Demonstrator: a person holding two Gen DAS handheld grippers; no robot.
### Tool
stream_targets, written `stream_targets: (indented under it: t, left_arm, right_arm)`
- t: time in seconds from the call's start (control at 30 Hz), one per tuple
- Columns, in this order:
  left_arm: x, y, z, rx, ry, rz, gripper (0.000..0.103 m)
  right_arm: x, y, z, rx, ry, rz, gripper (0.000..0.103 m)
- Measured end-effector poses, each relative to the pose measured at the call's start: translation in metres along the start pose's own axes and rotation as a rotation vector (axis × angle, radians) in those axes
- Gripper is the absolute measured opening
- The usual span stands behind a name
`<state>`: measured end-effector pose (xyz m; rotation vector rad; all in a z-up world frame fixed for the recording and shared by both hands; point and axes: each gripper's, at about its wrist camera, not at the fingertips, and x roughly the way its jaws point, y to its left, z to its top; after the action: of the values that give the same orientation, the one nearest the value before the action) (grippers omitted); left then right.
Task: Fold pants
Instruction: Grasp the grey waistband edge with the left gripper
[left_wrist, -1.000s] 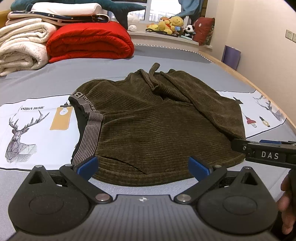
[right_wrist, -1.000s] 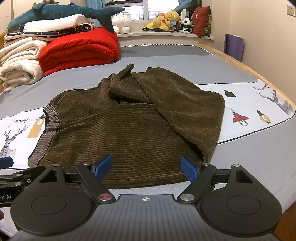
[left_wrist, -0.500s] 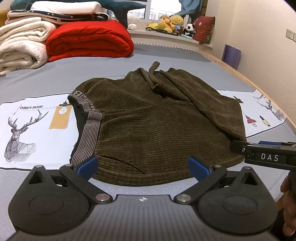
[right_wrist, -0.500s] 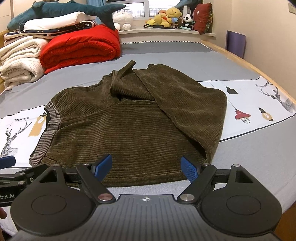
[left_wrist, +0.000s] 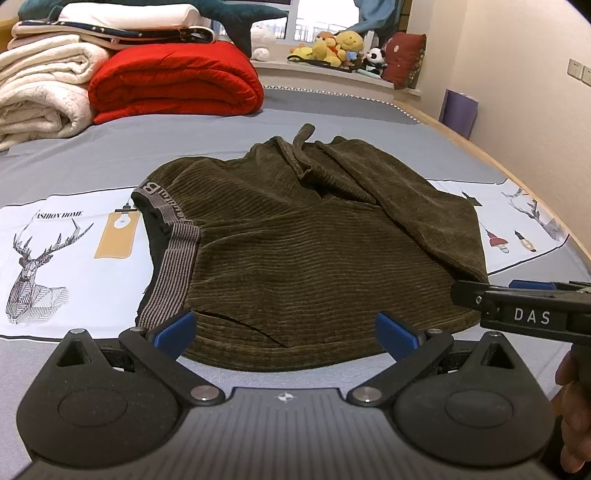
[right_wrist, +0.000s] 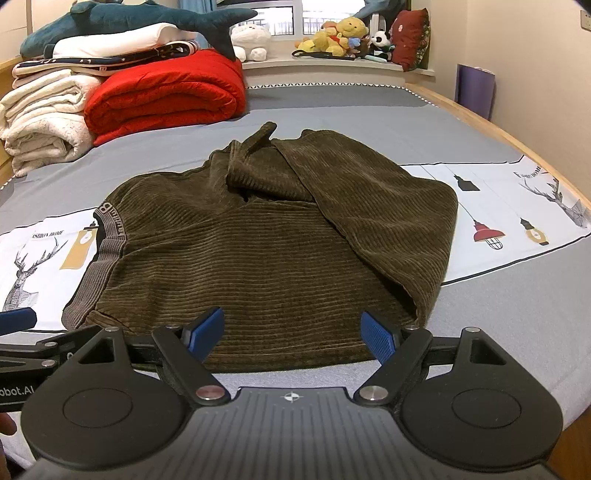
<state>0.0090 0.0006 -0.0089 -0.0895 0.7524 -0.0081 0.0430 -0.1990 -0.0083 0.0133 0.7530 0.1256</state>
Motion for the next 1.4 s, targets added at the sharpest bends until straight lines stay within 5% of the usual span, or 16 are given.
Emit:
stream_targets:
  t: [0.33, 0.4, 0.47, 0.53, 0.57, 0.73, 0.9, 0.97, 1.03, 1.1, 1.17, 1.3, 1.4]
  left_arm:
    - [-0.006, -0.002, 0.001, 0.006, -0.029, -0.064, 0.1]
    - [-0.008, -0.003, 0.001, 0.016, -0.038, -0.081, 0.078]
    - [-0.009, -0.006, 0.002, 0.04, -0.04, -0.095, 0.036]
    - [-0.01, -0.006, 0.003, 0.055, -0.033, -0.106, 0.014]
    - [-0.01, -0.003, 0.005, 0.052, -0.024, -0.114, 0.011]
    - [-0.005, 0.038, 0.035, -0.001, 0.074, -0.203, 0.012]
    - [0.019, 0.109, 0.068, 0.01, 0.045, -0.093, 0.012]
    - [0.036, 0.144, 0.063, -0.066, 0.033, -0.079, 0.012]
    - [0.065, 0.173, 0.06, -0.2, 0.167, -0.035, 0.013]
    - [0.082, 0.193, 0.061, -0.38, 0.212, -0.101, 0.013]
    - [0.095, 0.198, 0.061, -0.453, 0.234, -0.143, 0.021]
    - [0.119, 0.189, 0.062, -0.433, 0.298, -0.119, 0.032]
    - [0.136, 0.182, 0.061, -0.405, 0.327, -0.125, 0.06]
  right_arm:
    - [-0.002, 0.004, 0.001, -0.006, -0.003, 0.027, 0.071]
    - [-0.003, 0.004, 0.001, -0.008, -0.008, 0.03, 0.061]
    - [-0.003, 0.004, 0.001, -0.006, -0.015, 0.033, 0.052]
    - [-0.005, 0.004, 0.002, -0.002, -0.024, 0.038, 0.043]
    - [-0.005, 0.004, 0.002, -0.003, -0.029, 0.038, 0.037]
    - [-0.005, 0.0, 0.004, 0.018, -0.026, 0.039, 0.036]
    - [-0.005, -0.003, 0.005, 0.022, 0.0, 0.073, 0.037]
    - [-0.006, -0.003, 0.006, 0.023, 0.003, 0.083, 0.038]
    - [-0.005, -0.004, 0.007, 0.029, 0.006, 0.092, 0.04]
    - [-0.003, -0.005, 0.008, 0.032, 0.012, 0.097, 0.041]
    - [0.0, -0.005, 0.009, 0.034, 0.026, 0.103, 0.041]
    - [0.008, 0.0, 0.013, 0.041, 0.051, 0.124, 0.042]
    - [0.012, 0.004, 0.017, 0.041, 0.056, 0.133, 0.042]
